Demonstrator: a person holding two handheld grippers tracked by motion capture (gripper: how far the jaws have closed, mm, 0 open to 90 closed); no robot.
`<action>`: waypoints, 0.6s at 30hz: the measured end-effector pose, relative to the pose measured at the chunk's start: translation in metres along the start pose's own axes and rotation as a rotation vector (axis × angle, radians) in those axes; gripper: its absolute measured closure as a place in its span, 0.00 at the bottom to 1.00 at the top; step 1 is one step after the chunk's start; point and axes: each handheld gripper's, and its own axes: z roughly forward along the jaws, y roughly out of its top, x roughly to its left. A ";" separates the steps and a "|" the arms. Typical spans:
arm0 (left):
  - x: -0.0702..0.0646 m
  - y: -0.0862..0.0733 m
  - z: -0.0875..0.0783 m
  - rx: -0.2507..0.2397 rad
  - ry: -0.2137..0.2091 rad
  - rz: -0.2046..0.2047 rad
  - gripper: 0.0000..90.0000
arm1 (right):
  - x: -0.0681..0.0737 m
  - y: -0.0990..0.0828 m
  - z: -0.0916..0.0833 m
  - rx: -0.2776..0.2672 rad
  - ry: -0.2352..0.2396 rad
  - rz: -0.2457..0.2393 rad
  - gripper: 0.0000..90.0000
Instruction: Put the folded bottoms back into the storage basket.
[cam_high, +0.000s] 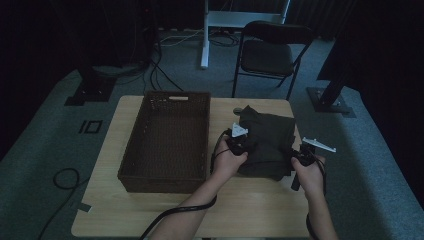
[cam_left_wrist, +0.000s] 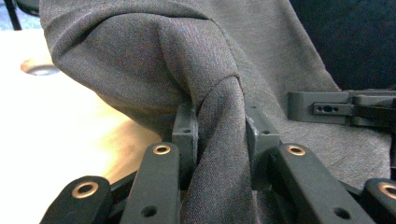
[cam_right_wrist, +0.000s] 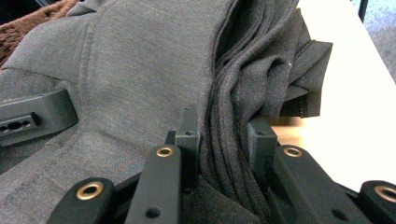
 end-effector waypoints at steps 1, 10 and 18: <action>0.000 0.002 -0.003 -0.006 0.002 0.005 0.79 | 0.002 0.002 -0.001 -0.003 -0.001 -0.011 0.80; 0.004 0.022 -0.026 -0.040 0.014 0.019 0.79 | 0.026 0.023 -0.010 -0.035 0.015 -0.047 0.80; 0.009 0.036 -0.047 -0.060 0.023 0.023 0.79 | 0.048 0.042 -0.017 -0.047 0.047 -0.064 0.80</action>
